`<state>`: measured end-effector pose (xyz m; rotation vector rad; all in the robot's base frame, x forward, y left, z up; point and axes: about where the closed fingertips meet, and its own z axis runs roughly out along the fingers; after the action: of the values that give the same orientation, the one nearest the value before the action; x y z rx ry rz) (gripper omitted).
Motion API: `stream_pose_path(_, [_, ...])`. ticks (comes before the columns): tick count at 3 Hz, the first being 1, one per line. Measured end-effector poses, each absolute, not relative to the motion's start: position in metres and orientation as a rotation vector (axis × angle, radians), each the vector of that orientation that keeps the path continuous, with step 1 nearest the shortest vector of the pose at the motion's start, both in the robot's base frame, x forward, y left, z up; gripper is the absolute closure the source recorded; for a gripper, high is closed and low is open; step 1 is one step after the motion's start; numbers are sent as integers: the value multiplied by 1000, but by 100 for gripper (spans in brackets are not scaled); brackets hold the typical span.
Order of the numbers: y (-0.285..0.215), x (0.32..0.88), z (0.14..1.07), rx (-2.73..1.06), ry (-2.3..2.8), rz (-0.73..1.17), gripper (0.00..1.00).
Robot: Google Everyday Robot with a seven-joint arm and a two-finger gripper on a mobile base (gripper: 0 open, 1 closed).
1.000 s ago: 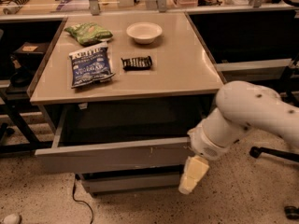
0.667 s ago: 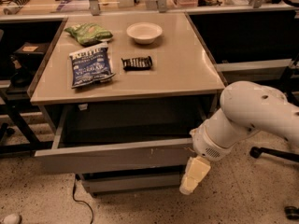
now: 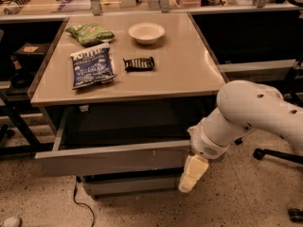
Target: Open top drawer
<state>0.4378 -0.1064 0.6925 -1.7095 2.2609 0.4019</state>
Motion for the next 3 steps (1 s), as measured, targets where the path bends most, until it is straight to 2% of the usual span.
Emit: stream_pose_path(3, [-104,420,661,-1724,2331,474,0])
